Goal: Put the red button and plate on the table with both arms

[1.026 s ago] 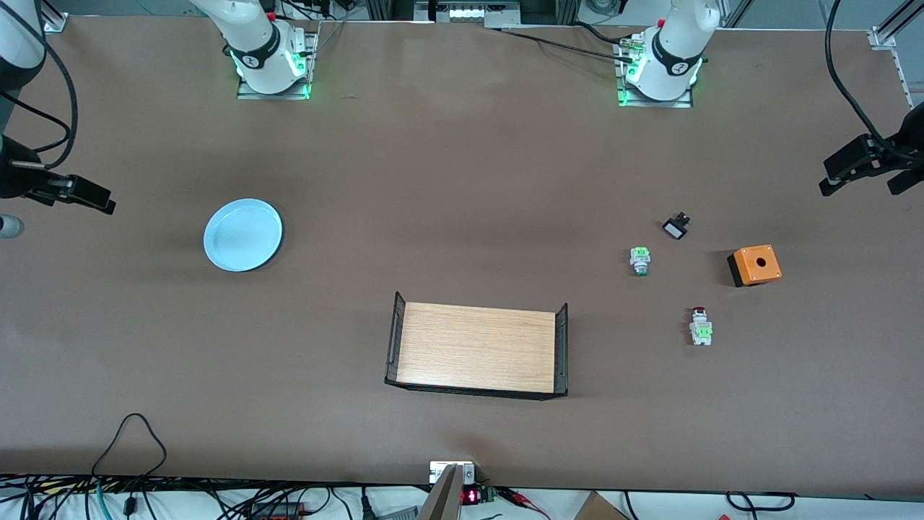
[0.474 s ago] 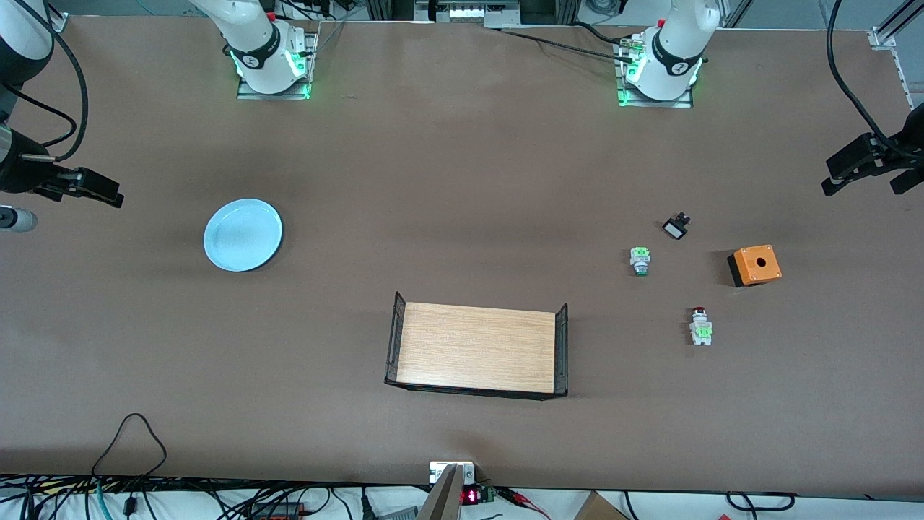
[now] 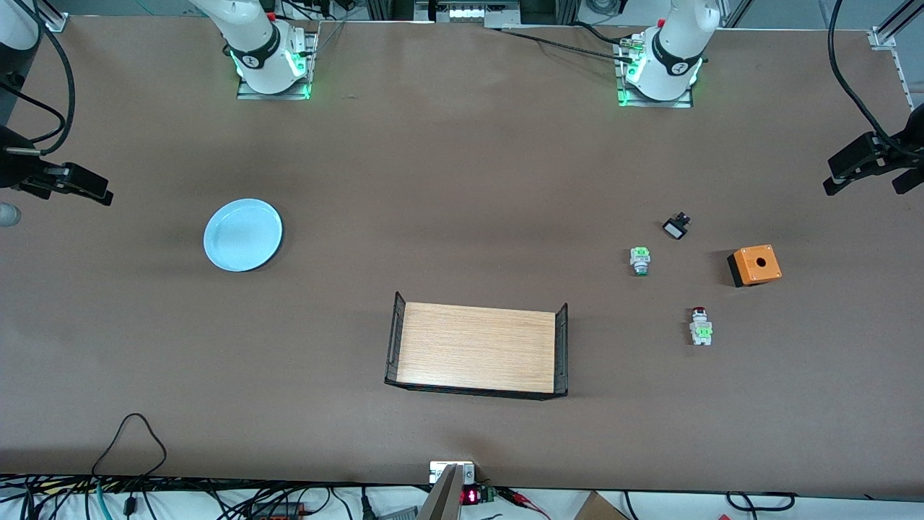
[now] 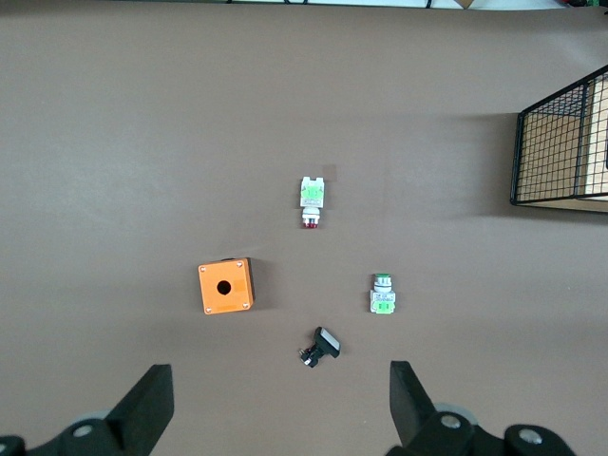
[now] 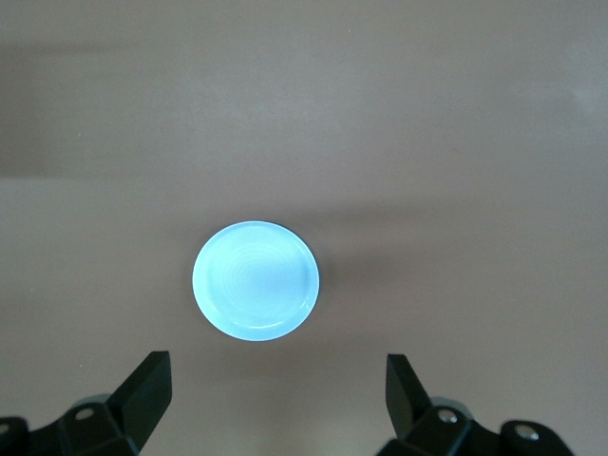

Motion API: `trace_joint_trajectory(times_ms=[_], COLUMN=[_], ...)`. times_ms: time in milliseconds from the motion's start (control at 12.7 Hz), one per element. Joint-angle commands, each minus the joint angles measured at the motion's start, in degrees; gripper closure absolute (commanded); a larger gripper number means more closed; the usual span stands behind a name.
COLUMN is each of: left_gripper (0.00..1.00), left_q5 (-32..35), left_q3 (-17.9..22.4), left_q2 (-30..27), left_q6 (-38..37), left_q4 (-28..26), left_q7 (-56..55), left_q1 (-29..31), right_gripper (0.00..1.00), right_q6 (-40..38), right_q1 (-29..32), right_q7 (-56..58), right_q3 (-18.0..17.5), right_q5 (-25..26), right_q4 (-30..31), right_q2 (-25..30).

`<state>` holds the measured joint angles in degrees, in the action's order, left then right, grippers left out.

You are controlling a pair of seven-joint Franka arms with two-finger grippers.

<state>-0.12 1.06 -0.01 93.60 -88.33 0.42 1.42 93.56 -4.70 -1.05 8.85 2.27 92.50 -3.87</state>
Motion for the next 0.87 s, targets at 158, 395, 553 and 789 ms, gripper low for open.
trace_joint_trajectory(times_ms=[158, 395, 553, 789], left_gripper=[0.0, 0.0, 0.0, 0.0], left_q5=[-0.3, -0.3, -0.3, -0.3], left_q3=[0.2, 0.2, 0.2, 0.2], left_q2=[0.4, 0.4, 0.4, 0.4], left_q6=[-1.0, -1.0, -1.0, -1.0], left_q4=[1.5, 1.5, 1.5, 1.5], left_q7=[-0.6, -0.6, -0.5, -0.5], left_q1=[-0.1, -0.1, -0.1, -0.1], right_gripper=[0.0, 0.0, 0.0, 0.0], right_q6=[-1.1, -3.6, -4.4, -4.4], right_q1=[0.0, 0.0, 0.1, 0.0], right_q7=[1.1, 3.1, 4.4, 3.5], right_q3=[0.2, 0.4, 0.5, 0.5], right_q5=[-0.4, -0.4, -0.6, -0.6], right_q4=[-0.3, -0.3, -0.3, -0.3], right_q2=[1.2, 1.6, 1.6, 1.6])
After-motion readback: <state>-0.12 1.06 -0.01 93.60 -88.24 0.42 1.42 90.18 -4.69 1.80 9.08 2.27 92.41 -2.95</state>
